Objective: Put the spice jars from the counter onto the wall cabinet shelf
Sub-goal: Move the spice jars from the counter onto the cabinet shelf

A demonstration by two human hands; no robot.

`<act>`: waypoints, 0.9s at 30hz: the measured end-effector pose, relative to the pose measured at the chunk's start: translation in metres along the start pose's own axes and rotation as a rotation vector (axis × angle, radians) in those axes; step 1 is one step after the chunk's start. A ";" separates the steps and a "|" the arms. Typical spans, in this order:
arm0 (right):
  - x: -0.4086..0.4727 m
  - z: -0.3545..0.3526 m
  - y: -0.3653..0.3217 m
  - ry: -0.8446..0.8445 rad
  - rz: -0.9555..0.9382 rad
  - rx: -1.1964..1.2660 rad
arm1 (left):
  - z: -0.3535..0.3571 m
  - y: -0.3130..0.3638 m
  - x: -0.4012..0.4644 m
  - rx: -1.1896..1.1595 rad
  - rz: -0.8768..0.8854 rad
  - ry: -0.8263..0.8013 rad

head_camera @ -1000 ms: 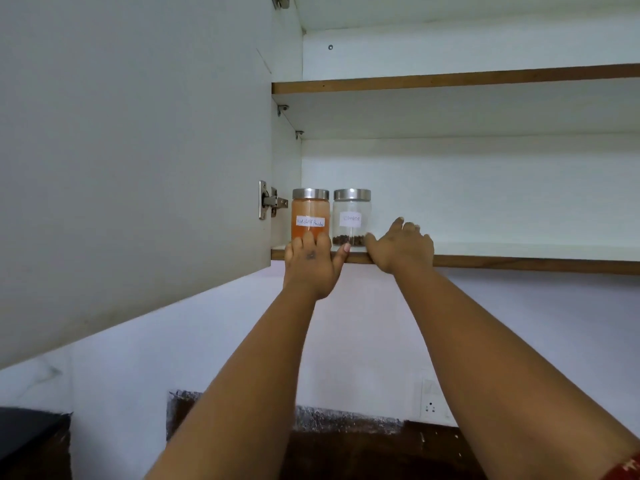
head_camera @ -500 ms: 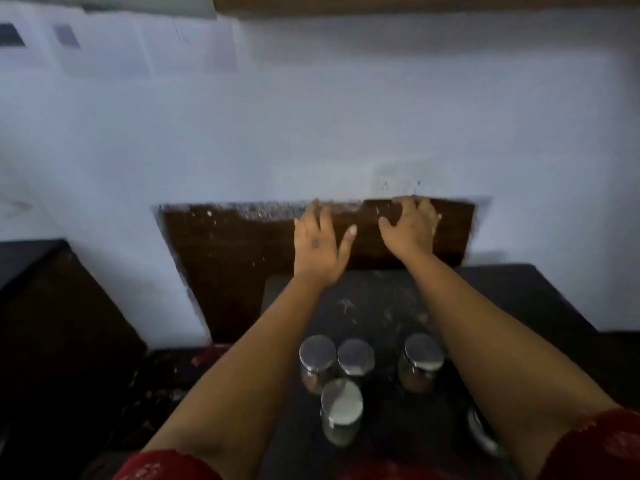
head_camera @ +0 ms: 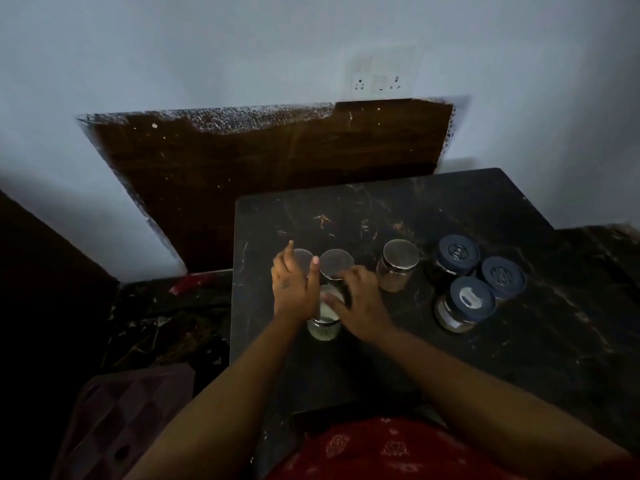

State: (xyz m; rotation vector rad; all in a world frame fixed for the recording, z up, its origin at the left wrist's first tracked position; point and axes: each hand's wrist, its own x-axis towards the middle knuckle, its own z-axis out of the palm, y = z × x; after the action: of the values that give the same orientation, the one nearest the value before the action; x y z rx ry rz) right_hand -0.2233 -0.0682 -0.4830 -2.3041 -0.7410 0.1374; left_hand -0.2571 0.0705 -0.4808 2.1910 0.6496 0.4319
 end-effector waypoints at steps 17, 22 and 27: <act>-0.042 -0.028 0.024 -0.002 0.130 0.282 | 0.021 -0.004 -0.089 -0.347 -0.205 -0.199; -0.033 -0.073 0.030 -0.031 0.573 0.660 | 0.038 0.037 -0.116 -0.560 -0.327 -0.408; -0.049 -0.100 0.036 -0.149 0.712 0.955 | 0.040 0.075 -0.135 -0.866 -0.545 -0.428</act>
State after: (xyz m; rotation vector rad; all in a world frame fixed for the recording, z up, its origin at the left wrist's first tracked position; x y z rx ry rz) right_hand -0.2171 -0.1754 -0.4374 -1.5182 0.1389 0.8005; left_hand -0.3229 -0.0731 -0.4606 1.1634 0.6266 -0.0601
